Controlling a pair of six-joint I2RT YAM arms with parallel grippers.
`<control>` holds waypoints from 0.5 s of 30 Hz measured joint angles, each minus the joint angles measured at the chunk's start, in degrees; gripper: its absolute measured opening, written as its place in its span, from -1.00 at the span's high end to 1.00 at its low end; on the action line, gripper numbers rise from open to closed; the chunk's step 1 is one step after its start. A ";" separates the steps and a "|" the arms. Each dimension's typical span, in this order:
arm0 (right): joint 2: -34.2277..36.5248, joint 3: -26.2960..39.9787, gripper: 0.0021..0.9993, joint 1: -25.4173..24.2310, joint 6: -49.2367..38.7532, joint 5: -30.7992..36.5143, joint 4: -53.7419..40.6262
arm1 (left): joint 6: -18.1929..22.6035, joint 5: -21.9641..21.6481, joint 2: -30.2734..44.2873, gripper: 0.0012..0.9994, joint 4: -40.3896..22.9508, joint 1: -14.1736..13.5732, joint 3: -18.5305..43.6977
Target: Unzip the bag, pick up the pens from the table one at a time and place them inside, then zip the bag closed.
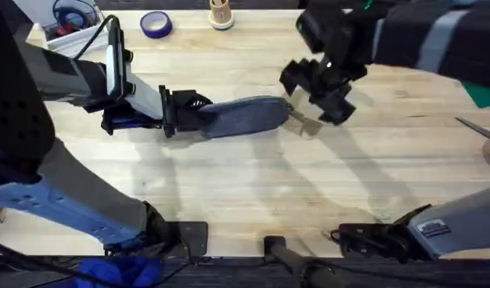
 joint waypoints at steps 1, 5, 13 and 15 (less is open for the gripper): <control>-0.77 0.56 -0.99 0.00 -0.65 0.00 -0.04 | 0.17 0.02 0.00 0.74 -0.27 0.00 0.00; -3.88 1.97 -0.99 0.00 -2.27 0.02 -0.02 | 0.12 0.31 0.00 -0.30 -1.04 0.70 0.00; -4.19 2.26 -0.99 0.00 -3.29 0.02 -0.24 | 0.00 1.80 0.00 -0.99 -7.01 0.92 0.35; -4.20 2.33 -0.99 0.00 -3.57 0.02 -0.26 | 0.02 1.76 0.00 -0.99 -10.29 0.92 1.46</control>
